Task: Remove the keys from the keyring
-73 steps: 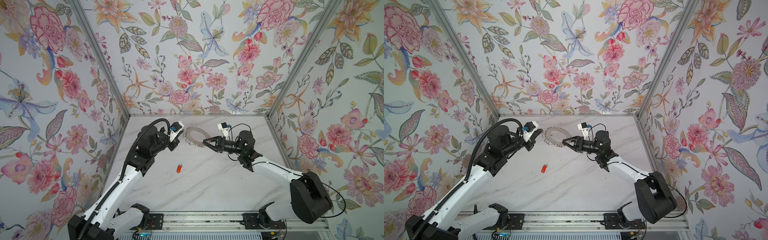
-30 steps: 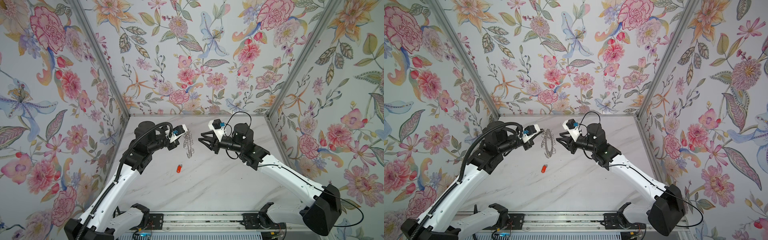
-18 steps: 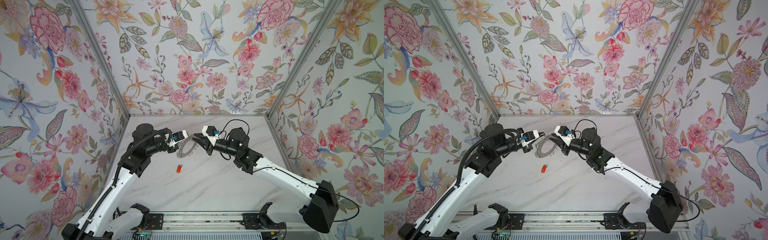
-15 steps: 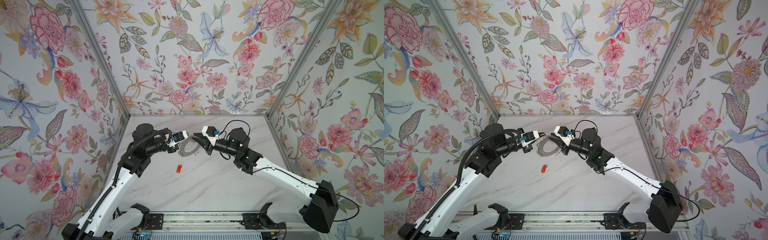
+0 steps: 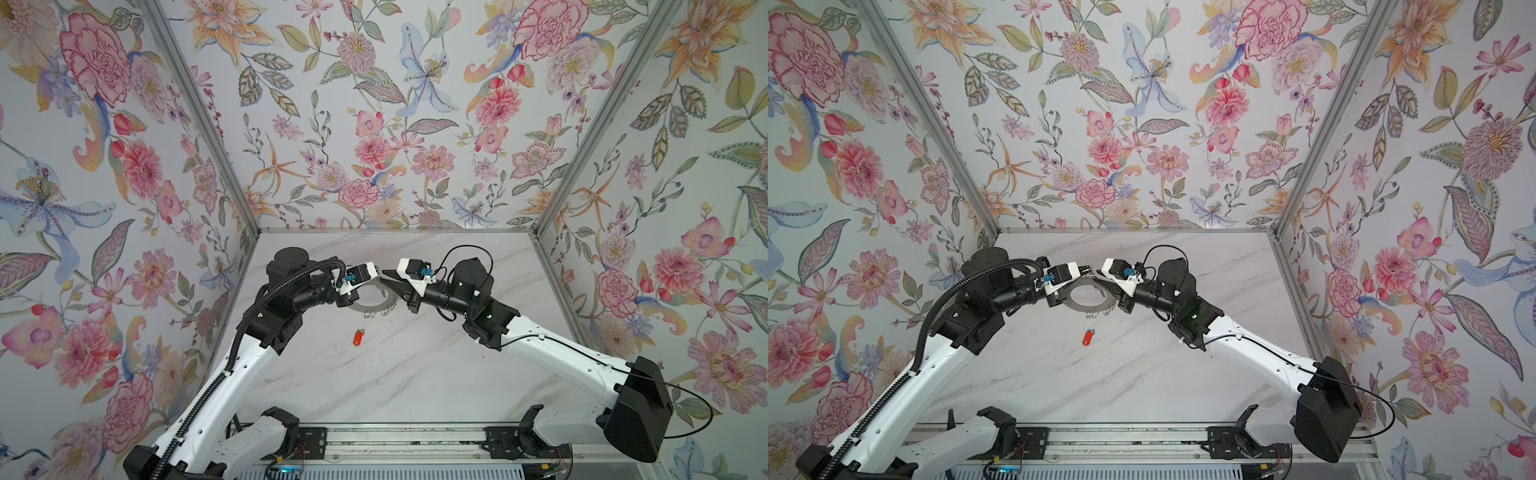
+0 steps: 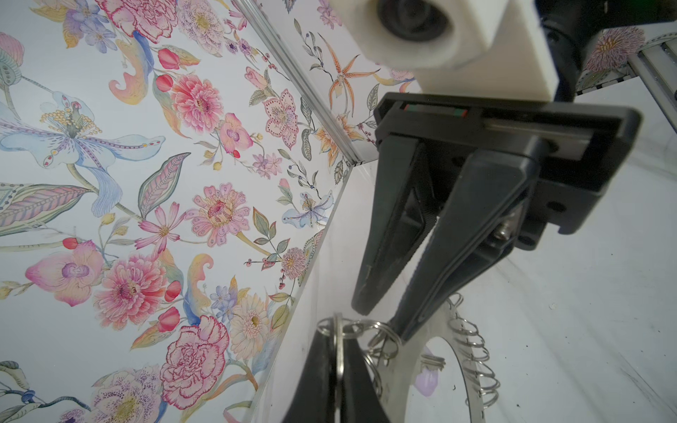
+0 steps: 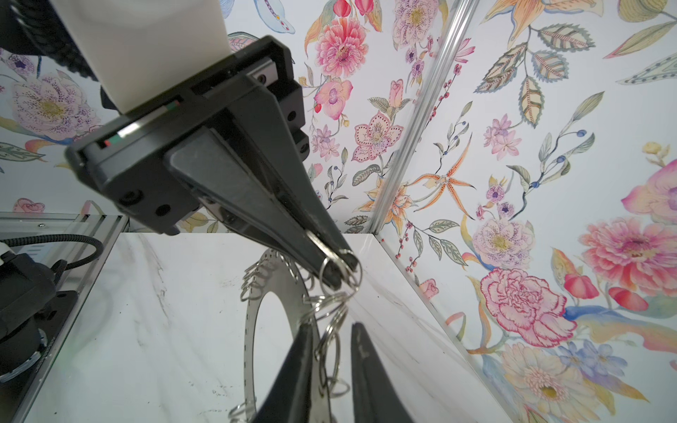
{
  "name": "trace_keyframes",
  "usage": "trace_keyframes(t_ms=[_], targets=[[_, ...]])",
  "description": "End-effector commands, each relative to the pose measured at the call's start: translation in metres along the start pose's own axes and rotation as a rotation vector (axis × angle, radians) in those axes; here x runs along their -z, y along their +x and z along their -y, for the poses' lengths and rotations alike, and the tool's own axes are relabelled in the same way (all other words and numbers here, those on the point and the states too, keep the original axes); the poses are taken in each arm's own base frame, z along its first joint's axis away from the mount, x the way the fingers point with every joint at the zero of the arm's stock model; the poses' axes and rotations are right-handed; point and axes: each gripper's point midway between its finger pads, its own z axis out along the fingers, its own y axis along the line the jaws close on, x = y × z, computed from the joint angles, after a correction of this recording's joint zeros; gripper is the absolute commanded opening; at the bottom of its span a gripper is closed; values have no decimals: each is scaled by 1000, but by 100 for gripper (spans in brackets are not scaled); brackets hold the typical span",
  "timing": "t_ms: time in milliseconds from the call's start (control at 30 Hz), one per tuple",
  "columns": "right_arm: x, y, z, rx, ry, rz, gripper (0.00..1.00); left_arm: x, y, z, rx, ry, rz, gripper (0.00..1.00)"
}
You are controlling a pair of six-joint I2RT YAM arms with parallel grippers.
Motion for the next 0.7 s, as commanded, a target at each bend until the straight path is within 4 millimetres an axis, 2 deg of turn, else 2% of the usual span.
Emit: trace_keyframes(t_ms=[0,400,667], targets=[[-2,-4,-4,31,-2,8,21,2,-17,-12,-24,-38,27,0],[10,3,-7,87,67,-41,22,0,-14,-18,-16,-54,-5,0],[18,-10,-8,129,136,-13,24,-1,-13,-18,-16,-48,-12,0]])
